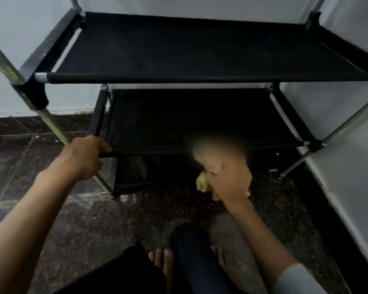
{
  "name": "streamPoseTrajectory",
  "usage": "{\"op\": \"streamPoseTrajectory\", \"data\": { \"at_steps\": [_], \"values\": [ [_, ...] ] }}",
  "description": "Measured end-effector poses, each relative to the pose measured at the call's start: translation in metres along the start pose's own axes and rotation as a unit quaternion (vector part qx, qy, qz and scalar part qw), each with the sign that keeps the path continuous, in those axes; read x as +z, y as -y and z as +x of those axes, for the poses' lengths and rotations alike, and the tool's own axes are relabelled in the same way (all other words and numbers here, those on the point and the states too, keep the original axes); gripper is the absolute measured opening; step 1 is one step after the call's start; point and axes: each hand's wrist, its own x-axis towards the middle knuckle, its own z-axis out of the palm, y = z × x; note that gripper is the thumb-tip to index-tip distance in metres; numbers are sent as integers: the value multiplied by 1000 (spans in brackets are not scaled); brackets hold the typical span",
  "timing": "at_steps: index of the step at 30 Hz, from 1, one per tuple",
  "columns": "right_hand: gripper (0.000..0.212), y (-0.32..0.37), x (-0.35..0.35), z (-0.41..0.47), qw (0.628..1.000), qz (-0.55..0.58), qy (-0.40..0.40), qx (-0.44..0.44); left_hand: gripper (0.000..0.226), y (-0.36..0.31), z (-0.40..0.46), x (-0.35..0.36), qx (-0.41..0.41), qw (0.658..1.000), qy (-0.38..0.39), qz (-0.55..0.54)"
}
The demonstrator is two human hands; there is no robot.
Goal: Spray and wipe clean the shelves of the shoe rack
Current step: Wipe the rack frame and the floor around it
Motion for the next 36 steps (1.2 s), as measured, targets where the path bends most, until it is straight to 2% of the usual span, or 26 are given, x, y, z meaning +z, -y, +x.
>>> {"op": "streamPoseTrajectory", "data": {
  "at_steps": [3,5,6,8,10,11,14,16,20,22,24,26,28,30,32,34,36],
  "values": [
    [35,-24,1,6,991,91,-27,97,44,-1,-1,0,-4,1000,1,-2],
    [27,-3,14,6,977,125,-76,153,45,0,-2,3,-1,1000,4,0],
    [27,16,23,3,977,127,-83,147,47,0,-2,4,2,1000,1,5],
    [33,65,43,-10,989,140,-30,46,49,0,-2,5,5,1000,-6,16],
    [39,111,58,-22,984,153,48,-82,49,0,-1,5,3,1000,-3,13],
    [42,124,62,-23,978,154,69,-119,49,-1,1,5,4,1000,-1,13],
    [49,124,62,-19,976,150,83,-135,52,0,5,6,2,1000,11,25],
    [50,96,53,-20,980,164,68,-91,57,2,9,6,-13,999,23,26],
    [40,11,22,-12,979,168,-48,104,60,-5,12,4,-24,996,57,65],
    [33,-20,4,0,971,150,-66,175,60,-10,12,1,-23,993,70,90],
    [28,-32,-5,10,965,150,-66,204,59,-13,10,-2,-21,991,86,102],
    [33,-14,-1,11,964,153,-66,206,59,-15,7,-5,-22,990,99,99],
    [25,27,15,3,977,145,-36,149,60,-22,4,-8,-28,987,105,118],
    [22,76,33,-8,987,158,36,21,58,-30,6,-5,-34,981,112,157],
    [29,110,42,-10,977,163,104,-92,53,-37,7,1,-50,976,120,177],
    [31,114,42,-4,972,148,127,-132,45,-46,7,10,-77,980,106,150],
    [34,93,36,0,975,149,122,-114,44,-57,3,19,-115,984,76,113]
  ]
}}
